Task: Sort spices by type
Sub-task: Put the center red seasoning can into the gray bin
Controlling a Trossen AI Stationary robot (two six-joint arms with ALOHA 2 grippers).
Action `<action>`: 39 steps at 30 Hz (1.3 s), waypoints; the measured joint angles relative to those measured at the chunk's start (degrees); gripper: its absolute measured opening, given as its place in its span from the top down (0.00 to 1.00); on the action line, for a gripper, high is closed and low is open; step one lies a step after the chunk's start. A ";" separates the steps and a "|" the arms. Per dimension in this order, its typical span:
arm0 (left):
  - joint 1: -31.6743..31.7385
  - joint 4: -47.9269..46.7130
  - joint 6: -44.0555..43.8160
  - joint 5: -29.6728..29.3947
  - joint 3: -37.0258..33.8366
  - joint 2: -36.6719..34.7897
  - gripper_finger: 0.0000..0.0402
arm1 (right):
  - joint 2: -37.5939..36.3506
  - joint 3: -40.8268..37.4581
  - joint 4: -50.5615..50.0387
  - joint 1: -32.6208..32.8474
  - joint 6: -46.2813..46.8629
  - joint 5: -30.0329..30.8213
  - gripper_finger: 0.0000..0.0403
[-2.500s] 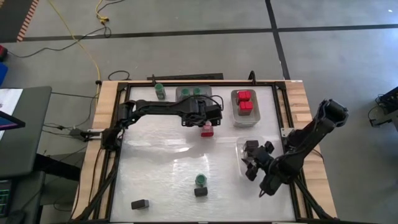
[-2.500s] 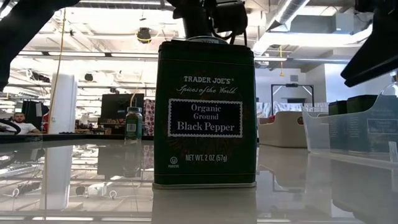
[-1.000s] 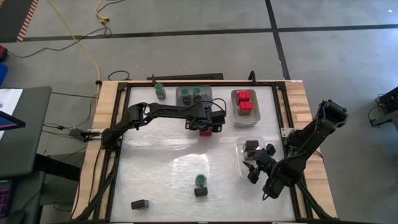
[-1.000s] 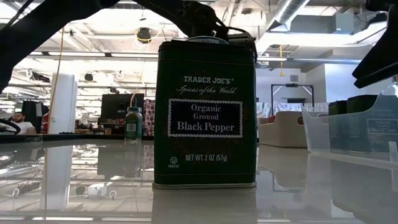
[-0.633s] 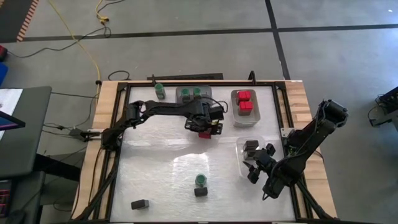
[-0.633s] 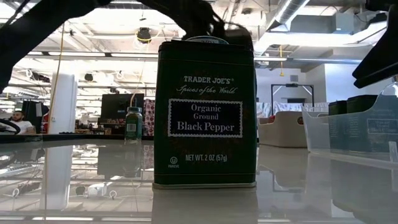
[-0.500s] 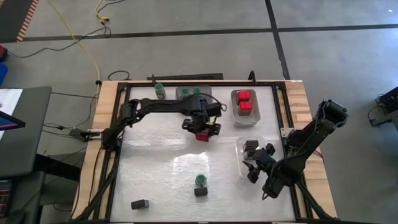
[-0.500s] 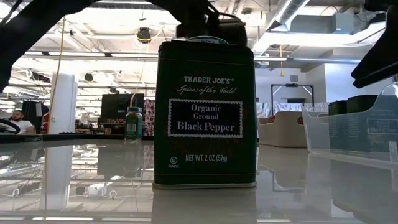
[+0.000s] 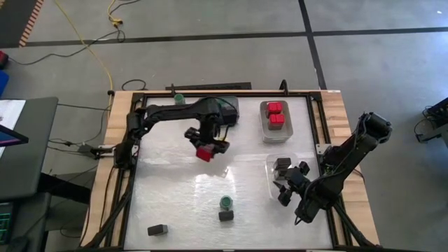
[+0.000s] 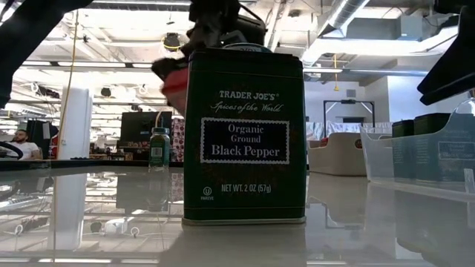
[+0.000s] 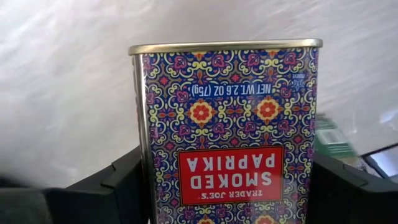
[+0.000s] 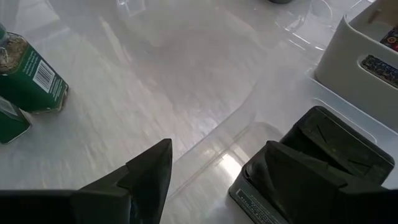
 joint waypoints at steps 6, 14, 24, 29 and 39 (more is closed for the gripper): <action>-0.29 1.75 2.16 -0.10 0.00 -0.16 0.26 | 0.00 0.00 -0.20 -0.41 0.00 0.10 0.29; -2.36 2.32 2.34 -0.07 0.00 -0.19 0.26 | 1.47 0.00 5.36 -3.69 -6.53 0.71 0.29; -3.05 4.80 4.67 -0.85 0.00 -0.19 0.26 | 7.90 0.02 34.89 -10.73 -53.85 5.66 0.29; -3.73 4.53 6.97 0.96 0.00 -0.19 0.26 | 11.41 0.02 45.27 -17.13 -77.91 6.05 0.29; -3.59 4.60 12.54 4.35 0.00 -0.30 0.26 | 13.16 0.06 68.30 -30.99 -102.62 -4.78 0.29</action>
